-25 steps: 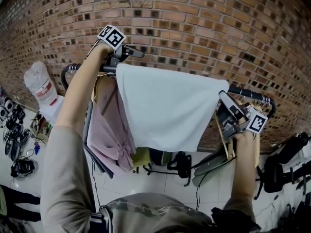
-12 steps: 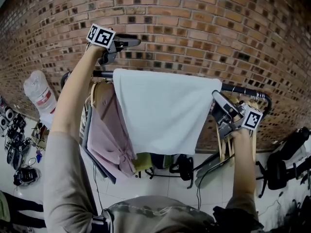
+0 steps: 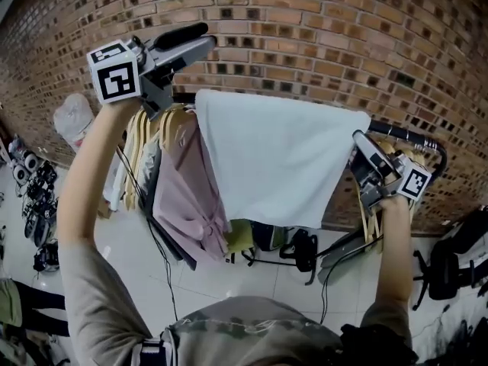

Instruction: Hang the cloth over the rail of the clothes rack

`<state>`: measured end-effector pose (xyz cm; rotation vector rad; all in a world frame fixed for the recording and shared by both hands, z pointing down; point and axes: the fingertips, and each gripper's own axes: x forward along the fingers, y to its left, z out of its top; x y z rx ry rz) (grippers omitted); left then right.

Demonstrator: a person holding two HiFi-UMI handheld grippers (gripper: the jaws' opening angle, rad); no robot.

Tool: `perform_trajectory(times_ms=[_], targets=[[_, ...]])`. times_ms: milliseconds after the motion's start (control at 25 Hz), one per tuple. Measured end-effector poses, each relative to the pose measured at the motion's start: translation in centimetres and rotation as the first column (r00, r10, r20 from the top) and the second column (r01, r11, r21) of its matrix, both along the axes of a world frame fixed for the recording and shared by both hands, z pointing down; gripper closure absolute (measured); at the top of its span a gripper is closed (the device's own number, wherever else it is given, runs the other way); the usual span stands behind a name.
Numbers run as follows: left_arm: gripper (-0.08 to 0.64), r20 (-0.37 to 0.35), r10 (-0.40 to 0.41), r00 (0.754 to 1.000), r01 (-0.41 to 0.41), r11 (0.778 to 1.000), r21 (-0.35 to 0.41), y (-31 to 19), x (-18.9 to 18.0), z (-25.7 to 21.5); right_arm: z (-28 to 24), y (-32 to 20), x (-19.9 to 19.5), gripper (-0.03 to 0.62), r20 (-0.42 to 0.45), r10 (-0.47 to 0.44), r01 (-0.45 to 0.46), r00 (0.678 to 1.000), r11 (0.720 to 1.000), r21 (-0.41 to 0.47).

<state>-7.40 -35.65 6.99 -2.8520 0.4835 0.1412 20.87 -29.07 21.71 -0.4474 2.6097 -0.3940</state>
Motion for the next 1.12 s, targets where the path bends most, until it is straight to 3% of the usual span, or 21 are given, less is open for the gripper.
perform_trajectory(times_ms=[160, 320, 480, 680, 760, 960, 1120], targets=[[0.333, 0.088, -0.104, 0.991, 0.104, 0.995, 0.013, 4.4, -0.4, 7.8, -0.3, 0.1, 0.1, 0.574, -0.013, -0.010, 0.010, 1.000, 1.000, 0.001], [0.333, 0.071, -0.248, 0.966, 0.253, 0.964, -0.081, 3.9, -1.9, 15.3, -0.4, 0.3, -0.1, 0.574, -0.017, -0.018, 0.018, 1.000, 1.000, 0.004], [0.333, 0.065, -0.384, 0.921, 0.389, 0.914, -0.111, 2.5, -2.5, 20.5, -0.3, 0.3, -0.8, 0.574, -0.008, -0.037, 0.037, 0.999, 0.999, 0.000], [0.333, 0.125, -0.521, 0.844, 0.530, 0.847, -0.047, 0.3, -2.1, 23.6, -0.2, 0.2, -1.1, 0.574, -0.003, -0.036, 0.036, 0.999, 0.999, 0.004], [0.332, 0.123, -0.569, 0.813, 0.578, 0.814, -0.055, -0.7, -2.4, 24.2, 0.0, 0.2, -1.2, 0.574, 0.002, -0.035, 0.035, 0.999, 0.999, 0.000], [0.331, 0.116, -0.651, 0.750, 0.661, 0.740, -0.121, -3.1, -3.0, 26.1, 0.3, 0.2, -1.3, 0.574, 0.006, -0.034, 0.034, 0.999, 0.999, 0.007], [0.333, 0.102, -0.679, 0.727, 0.686, 0.709, -0.165, -3.9, -3.2, 27.2, 0.4, 0.1, -1.3, 0.574, 0.001, -0.037, 0.037, 0.999, 0.999, 0.006]])
